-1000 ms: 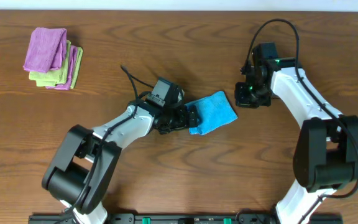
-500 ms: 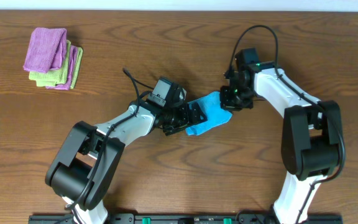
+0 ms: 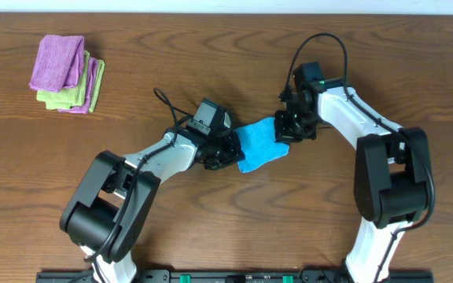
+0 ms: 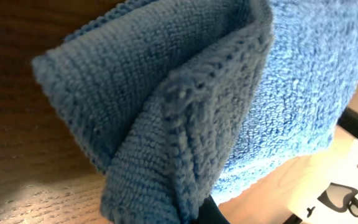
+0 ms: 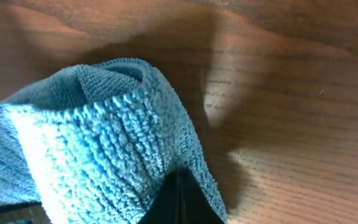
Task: Fold the cloth
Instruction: 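Carry the blue cloth left with the left gripper onto the cloth stack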
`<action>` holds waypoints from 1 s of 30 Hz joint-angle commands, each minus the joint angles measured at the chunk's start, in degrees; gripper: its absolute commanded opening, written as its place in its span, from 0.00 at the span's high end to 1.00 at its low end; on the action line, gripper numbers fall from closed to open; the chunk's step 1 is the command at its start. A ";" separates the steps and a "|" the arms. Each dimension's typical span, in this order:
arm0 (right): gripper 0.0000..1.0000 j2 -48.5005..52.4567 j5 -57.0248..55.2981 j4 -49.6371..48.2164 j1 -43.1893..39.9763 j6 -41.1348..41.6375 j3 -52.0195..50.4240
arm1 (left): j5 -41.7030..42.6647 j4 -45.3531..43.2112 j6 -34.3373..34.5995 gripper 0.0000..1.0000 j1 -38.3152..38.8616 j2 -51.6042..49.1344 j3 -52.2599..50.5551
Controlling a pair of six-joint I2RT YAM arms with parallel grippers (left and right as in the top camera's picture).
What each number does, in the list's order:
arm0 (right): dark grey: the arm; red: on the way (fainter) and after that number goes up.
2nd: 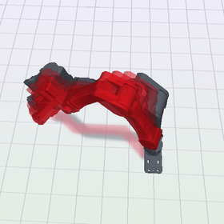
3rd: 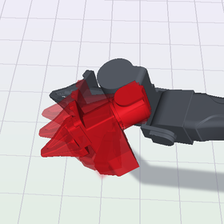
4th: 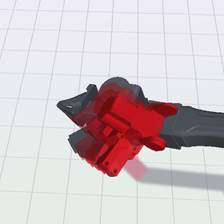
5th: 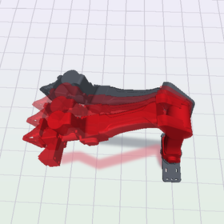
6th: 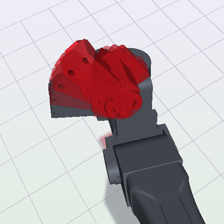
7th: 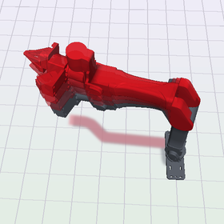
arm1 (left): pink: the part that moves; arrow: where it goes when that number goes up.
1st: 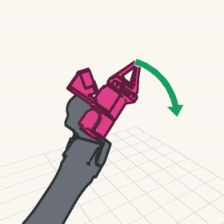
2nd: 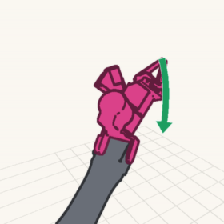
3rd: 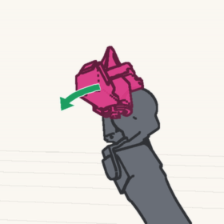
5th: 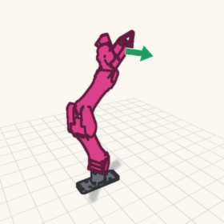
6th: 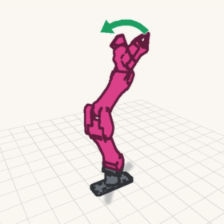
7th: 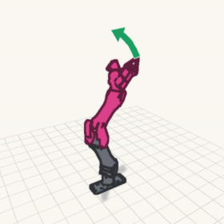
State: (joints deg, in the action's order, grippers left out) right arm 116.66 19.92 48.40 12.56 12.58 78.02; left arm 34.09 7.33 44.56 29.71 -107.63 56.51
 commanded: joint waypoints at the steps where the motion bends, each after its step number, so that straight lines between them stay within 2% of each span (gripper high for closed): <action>1: 0.98 0.55 1.49 1.90 -0.79 -0.68 1.44 | -1.42 -0.42 -2.19 0.94 -2.43 -0.44 -0.37; 5: 0.98 -0.22 1.53 6.14 -4.35 -1.84 5.73 | 2.05 -1.49 -3.39 0.94 -8.76 1.79 -0.35; 10: 0.98 -2.45 1.51 12.24 -8.87 -4.81 11.43 | 6.29 -4.90 -3.43 0.94 -19.21 10.14 0.48; 17: 0.98 -3.19 1.51 15.74 -9.49 -7.15 11.98 | 6.45 -5.11 -3.41 0.94 -35.32 22.01 7.19; 21: 0.98 -3.19 1.53 16.76 -9.44 -7.56 11.98 | 8.09 -8.02 -3.43 0.94 -46.12 22.58 9.27; 24: 0.98 -3.19 1.51 16.79 -9.35 -7.54 11.98 | 12.00 -14.08 -3.50 0.94 -53.13 21.22 9.35; 30: 0.98 -3.19 1.51 17.20 -8.79 -7.54 11.98 | 17.81 -22.58 -5.53 0.94 -58.97 15.45 11.37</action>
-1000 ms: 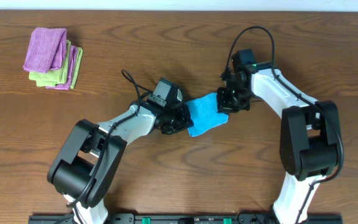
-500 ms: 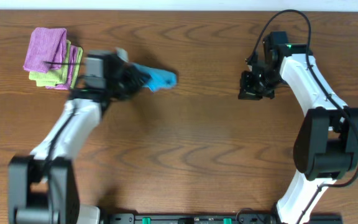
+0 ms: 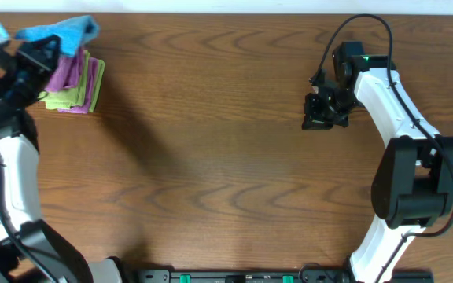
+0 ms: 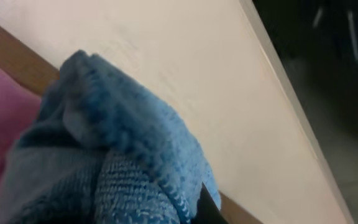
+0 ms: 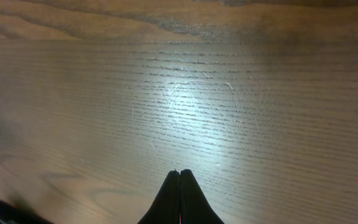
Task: Fold the cloth
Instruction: 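Carry the blue cloth left with the left gripper onto the cloth stack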
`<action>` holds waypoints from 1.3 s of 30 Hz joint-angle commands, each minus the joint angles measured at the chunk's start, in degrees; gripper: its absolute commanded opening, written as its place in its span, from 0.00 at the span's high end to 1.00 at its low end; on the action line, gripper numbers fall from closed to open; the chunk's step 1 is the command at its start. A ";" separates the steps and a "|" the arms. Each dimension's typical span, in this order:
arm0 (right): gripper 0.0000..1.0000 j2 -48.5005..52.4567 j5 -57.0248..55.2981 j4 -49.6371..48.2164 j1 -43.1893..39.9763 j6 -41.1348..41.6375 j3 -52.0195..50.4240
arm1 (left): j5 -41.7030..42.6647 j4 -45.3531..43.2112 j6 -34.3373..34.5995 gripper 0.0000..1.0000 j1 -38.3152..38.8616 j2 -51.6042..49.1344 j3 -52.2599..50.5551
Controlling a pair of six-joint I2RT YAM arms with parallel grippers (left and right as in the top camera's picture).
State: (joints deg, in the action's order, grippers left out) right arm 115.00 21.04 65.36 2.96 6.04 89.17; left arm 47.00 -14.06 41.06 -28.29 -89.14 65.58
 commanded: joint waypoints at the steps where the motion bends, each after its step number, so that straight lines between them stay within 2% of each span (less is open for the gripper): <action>1: 0.98 -1.53 0.39 0.50 1.03 -1.03 0.83 | 5.35 -1.18 -2.62 0.94 -1.20 -4.57 3.61; 12: 0.98 -1.53 0.42 2.78 3.58 -2.51 0.83 | 8.59 -0.22 -9.05 0.94 -1.36 -18.84 21.55; 18: 0.98 -1.53 0.39 2.80 4.59 -2.51 0.83 | 6.64 8.22 -19.43 0.94 -1.33 -25.24 29.22; 24: 0.98 -1.53 0.42 3.23 4.63 -2.51 0.83 | 3.67 10.91 -28.13 0.94 -1.33 -28.37 30.23; 30: 0.98 -1.53 0.42 3.04 5.20 -2.49 0.83 | 0.33 13.64 -34.01 0.94 -1.33 -28.61 30.23; 39: 0.98 -1.53 0.42 1.18 7.82 -1.92 0.83 | -2.82 21.33 -35.30 0.94 -1.33 -28.61 30.21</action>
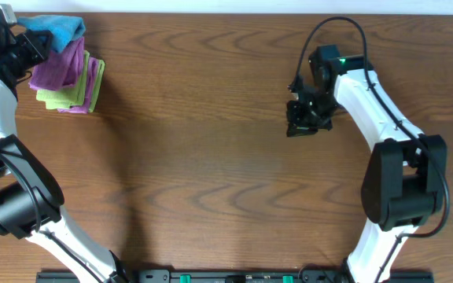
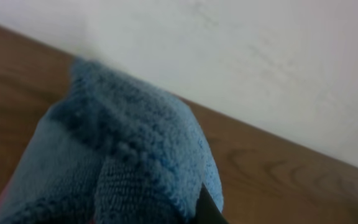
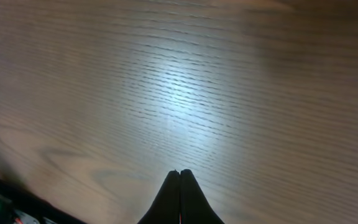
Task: Fold the cloth
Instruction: 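Carry the blue cloth left with the left gripper onto the cloth stack, then release the blue cloth on the stack and pull the left arm back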
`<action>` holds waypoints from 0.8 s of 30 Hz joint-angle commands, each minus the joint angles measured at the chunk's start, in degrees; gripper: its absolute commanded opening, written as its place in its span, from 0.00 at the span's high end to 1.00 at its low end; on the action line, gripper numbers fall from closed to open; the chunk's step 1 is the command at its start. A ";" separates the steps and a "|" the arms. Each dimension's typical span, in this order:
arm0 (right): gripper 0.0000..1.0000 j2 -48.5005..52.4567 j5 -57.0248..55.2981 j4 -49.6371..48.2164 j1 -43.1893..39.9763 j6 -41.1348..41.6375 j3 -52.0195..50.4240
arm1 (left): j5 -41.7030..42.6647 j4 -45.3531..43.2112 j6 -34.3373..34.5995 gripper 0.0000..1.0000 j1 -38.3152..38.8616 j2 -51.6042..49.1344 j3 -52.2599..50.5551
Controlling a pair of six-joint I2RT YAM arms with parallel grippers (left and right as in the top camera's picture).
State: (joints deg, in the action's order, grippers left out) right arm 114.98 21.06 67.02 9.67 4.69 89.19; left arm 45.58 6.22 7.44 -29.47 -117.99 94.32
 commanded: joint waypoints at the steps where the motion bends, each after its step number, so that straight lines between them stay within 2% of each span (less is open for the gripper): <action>1: 0.98 -1.51 0.42 -0.76 1.36 -0.44 0.81 | -2.25 2.01 -1.66 0.94 -0.15 0.24 1.46; 4: 0.98 -1.51 0.42 -1.11 2.14 0.00 0.81 | -5.81 6.29 -0.96 0.94 -0.20 0.24 1.46; 18: 0.99 -1.51 0.42 -1.44 3.61 -0.02 0.81 | -11.13 21.86 0.94 0.93 -0.20 0.26 1.46; 19: 0.98 -1.51 0.44 -1.42 3.61 -0.02 0.81 | -11.32 22.56 0.98 0.89 -0.20 0.26 1.46; 20: 0.98 -1.51 0.44 -1.42 3.67 -0.02 0.81 | -11.56 23.41 1.22 0.79 -0.20 0.26 1.46; 23: 0.98 -1.51 0.83 -1.42 3.82 -0.02 0.81 | -11.74 24.92 1.84 0.65 -0.22 0.26 1.46; 24: 0.98 -1.51 1.14 -1.42 3.87 -0.02 0.81 | -11.74 25.18 2.05 0.57 -0.24 0.26 1.46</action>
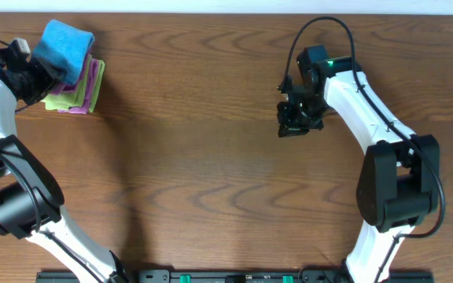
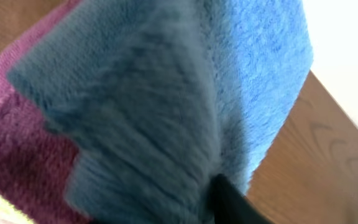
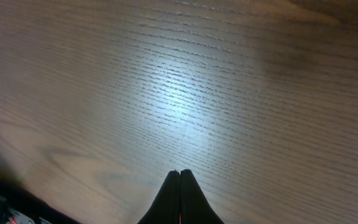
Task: Fold the cloth
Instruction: 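Release the blue cloth on the stack and pull the left arm back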
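Observation:
The folded blue cloth (image 1: 65,46) lies on top of the pile of folded cloths at the table's far left. My left gripper (image 1: 39,75) sits at its left edge, shut on the blue cloth (image 2: 185,93), which fills the left wrist view over a purple cloth (image 2: 23,149). My right gripper (image 1: 293,126) hangs over bare wood at centre right, shut with nothing in it; its fingertips (image 3: 180,177) meet in a point.
The pile holds a purple cloth (image 1: 93,79) and a green cloth (image 1: 57,101) under the blue one. The white wall edge (image 1: 226,6) runs along the table's far side. Bare wooden tabletop (image 1: 211,173) spreads between the arms.
The blue cloth now lies flatter on the pile, further down and to the right of where it hung. My left gripper still grips it. The right gripper has shifted slightly left.
Both grippers held the blue cloth at the table's middle. Then the left one alone carried it above the pile at far left while the right stood shut and empty. It hung at the pile's top edge, and now rests on the pile.

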`<action>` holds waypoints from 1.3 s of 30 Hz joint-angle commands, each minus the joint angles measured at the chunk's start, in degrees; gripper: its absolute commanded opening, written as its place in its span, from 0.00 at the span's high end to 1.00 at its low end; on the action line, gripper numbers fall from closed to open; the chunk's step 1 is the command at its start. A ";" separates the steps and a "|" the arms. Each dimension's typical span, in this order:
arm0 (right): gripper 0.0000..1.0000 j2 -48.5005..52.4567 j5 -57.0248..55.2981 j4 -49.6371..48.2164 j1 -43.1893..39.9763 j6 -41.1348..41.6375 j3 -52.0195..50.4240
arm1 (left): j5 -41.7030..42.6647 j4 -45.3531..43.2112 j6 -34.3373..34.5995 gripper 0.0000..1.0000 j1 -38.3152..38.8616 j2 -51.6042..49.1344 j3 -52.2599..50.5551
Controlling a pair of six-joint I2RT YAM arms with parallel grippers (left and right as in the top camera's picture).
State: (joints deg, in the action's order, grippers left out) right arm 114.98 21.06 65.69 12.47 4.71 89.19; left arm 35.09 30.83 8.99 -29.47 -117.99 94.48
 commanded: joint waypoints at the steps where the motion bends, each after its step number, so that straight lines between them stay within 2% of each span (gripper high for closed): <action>1: 0.98 -1.51 1.53 -0.09 1.07 -0.04 0.81 | -1.25 0.96 0.50 0.45 -0.31 0.26 1.31; 2: 0.99 -1.51 1.70 -0.07 1.11 -0.04 0.81 | -1.27 1.57 0.96 0.28 -0.55 0.31 1.31; 4: 0.98 -1.51 1.73 0.09 1.11 -0.07 0.81 | -1.20 2.12 1.81 0.20 -1.07 0.46 1.31; 7: 0.98 -1.51 1.73 0.35 1.11 -0.07 0.81 | -1.05 3.37 1.97 0.14 -2.23 1.16 1.31; 15: 0.99 -1.51 2.43 0.68 1.11 -0.09 0.81 | -1.01 7.74 1.97 0.10 -3.19 6.40 1.31; 18: 0.99 -2.01 4.59 1.44 1.11 -0.07 0.81 | -0.98 13.75 1.79 0.11 -3.19 10.86 1.31; 20: 0.98 -3.72 4.48 2.12 1.11 -0.04 0.81 | 1.22 19.15 -2.75 0.15 -2.80 14.21 1.29; 22: 0.98 -6.51 4.39 2.58 1.11 -0.07 0.81 | 2.45 23.74 -6.71 0.14 -1.99 17.16 1.25; 23: 0.98 -8.39 3.98 2.89 1.11 -0.07 0.81 | 2.34 26.21 -8.55 0.05 -1.42 18.88 1.25; 27: 0.99 -17.55 -0.44 5.03 1.14 -0.07 0.81 | 2.16 31.58 -12.15 0.05 1.86 27.74 -0.61; 32: 0.98 -29.77 -4.63 8.92 1.11 -0.09 0.79 | 1.99 30.18 -12.61 0.05 6.49 42.86 -7.96; 35: 0.85 -35.71 -5.81 10.64 1.29 -0.20 0.66 | 1.95 30.12 -14.14 0.05 8.92 52.02 -12.76; 38: 0.56 -40.85 -6.40 12.20 1.86 -1.22 0.31 | 1.95 30.67 -14.84 0.05 10.49 60.94 -17.73; 39: 0.41 -42.29 -6.88 12.61 1.95 -1.18 0.09 | 1.95 30.97 -14.84 0.05 10.80 64.11 -19.41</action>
State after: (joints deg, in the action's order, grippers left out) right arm 75.90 16.27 77.67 13.56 4.51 89.23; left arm 37.15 61.23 -3.84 -19.55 -59.37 78.94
